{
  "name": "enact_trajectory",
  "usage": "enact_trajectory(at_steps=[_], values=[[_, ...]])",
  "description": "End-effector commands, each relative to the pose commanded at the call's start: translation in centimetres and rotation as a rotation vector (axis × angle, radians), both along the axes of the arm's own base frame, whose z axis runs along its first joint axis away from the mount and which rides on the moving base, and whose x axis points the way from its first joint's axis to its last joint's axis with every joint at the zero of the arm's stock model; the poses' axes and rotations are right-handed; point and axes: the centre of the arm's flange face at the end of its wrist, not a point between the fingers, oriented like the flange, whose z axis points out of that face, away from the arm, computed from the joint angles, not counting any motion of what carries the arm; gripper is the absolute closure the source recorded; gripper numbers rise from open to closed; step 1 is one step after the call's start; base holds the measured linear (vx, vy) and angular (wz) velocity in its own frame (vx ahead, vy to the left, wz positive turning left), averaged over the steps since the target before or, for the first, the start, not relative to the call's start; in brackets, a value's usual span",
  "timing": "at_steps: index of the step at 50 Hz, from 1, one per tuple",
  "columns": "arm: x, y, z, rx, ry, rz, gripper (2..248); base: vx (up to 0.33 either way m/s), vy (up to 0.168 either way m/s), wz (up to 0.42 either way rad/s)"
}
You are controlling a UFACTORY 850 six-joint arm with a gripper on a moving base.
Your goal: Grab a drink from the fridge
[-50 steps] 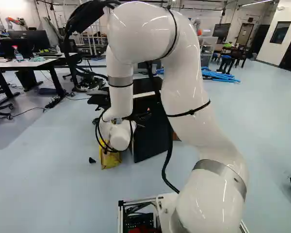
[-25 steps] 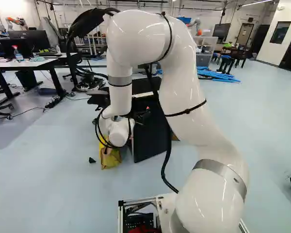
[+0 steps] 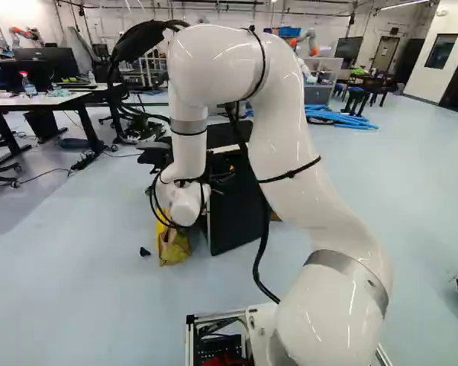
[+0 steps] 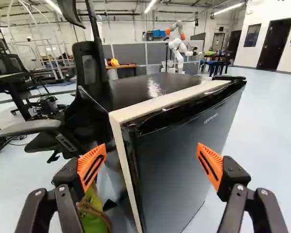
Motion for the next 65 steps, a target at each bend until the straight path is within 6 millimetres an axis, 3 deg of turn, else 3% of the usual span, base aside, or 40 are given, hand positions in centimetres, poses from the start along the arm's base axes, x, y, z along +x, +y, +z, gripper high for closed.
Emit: enact_trajectory(at_steps=[22,65], values=[[1.03,0.01,-0.13,0.007,-0.009,-0.016,3,0.000,0.000,0.000],[1.04,-0.66,-0.13,0.008,-0.007,-0.051,3,0.000,0.000,0.000]])
